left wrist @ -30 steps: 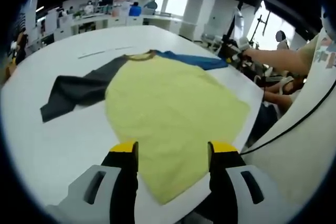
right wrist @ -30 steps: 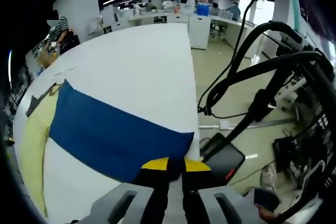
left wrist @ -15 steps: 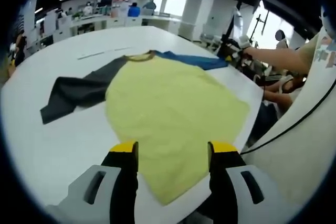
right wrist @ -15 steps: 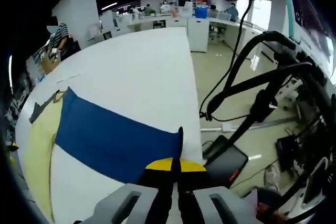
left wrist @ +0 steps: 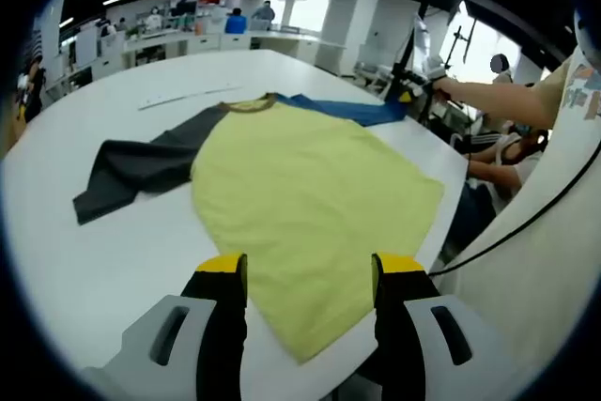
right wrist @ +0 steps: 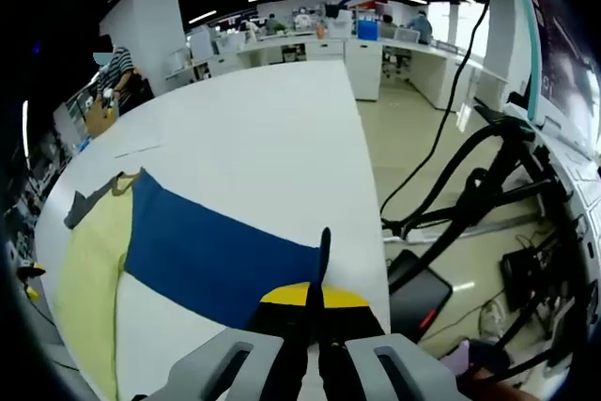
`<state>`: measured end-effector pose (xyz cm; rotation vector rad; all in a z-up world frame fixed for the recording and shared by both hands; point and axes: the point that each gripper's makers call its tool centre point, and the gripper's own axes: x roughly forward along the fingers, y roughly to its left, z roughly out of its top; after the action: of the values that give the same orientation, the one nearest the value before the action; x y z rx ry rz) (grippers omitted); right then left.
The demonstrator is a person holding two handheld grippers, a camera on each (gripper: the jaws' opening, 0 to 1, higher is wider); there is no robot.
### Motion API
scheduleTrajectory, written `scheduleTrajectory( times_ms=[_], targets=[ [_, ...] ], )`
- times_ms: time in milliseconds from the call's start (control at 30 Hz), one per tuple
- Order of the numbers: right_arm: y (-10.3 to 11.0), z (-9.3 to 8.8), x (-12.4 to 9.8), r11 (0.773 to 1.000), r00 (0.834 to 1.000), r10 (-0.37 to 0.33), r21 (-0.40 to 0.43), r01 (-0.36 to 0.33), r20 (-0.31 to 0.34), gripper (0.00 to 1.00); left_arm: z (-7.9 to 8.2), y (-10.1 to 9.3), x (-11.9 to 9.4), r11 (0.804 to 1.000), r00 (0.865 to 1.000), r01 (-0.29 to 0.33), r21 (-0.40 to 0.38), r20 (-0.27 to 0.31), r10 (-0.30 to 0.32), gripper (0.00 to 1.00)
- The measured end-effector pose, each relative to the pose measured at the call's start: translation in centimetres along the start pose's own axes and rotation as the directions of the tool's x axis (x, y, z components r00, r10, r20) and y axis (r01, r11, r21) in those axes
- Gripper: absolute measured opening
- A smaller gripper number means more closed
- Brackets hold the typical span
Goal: Fold the garment on the visible template until the final outline fits inside the template.
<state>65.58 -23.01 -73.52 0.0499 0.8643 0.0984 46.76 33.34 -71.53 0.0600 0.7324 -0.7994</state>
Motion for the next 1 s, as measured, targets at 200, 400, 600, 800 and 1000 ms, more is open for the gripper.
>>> scheduleTrajectory(
  times_ms=[200,400,600,800,1000],
  targets=[
    [2.1,0.3,-0.2,0.999,0.999,0.037,-0.033,-0.037,-0.010,0.00,0.0,0.4,-0.3,1.000,1.000,-0.004,0.018,0.003,0.004,0.50],
    [4.0,0.2,-0.4,0.996,0.997,0.069,-0.048,-0.070,-0.024,0.00,-0.1,0.8,-0.5,0.999,1.000,-0.011,0.046,0.003,0.011,0.51],
    [5.6,0.4,-0.7,0.994,0.994,0.104,-0.031,-0.104,-0.023,0.00,-0.3,1.0,-0.7,0.999,1.000,-0.009,0.051,0.008,0.009,0.51],
    [7.3,1.0,-1.3,0.990,0.991,0.137,-0.009,-0.137,-0.006,0.00,-0.4,1.1,-0.8,0.998,1.000,-0.008,0.062,0.010,0.007,0.51],
    [8.8,1.6,-1.6,0.987,0.987,0.160,-0.008,-0.160,0.001,0.00,-0.6,1.3,-1.0,0.998,1.000,-0.005,0.057,0.020,0.004,0.51]
  ],
)
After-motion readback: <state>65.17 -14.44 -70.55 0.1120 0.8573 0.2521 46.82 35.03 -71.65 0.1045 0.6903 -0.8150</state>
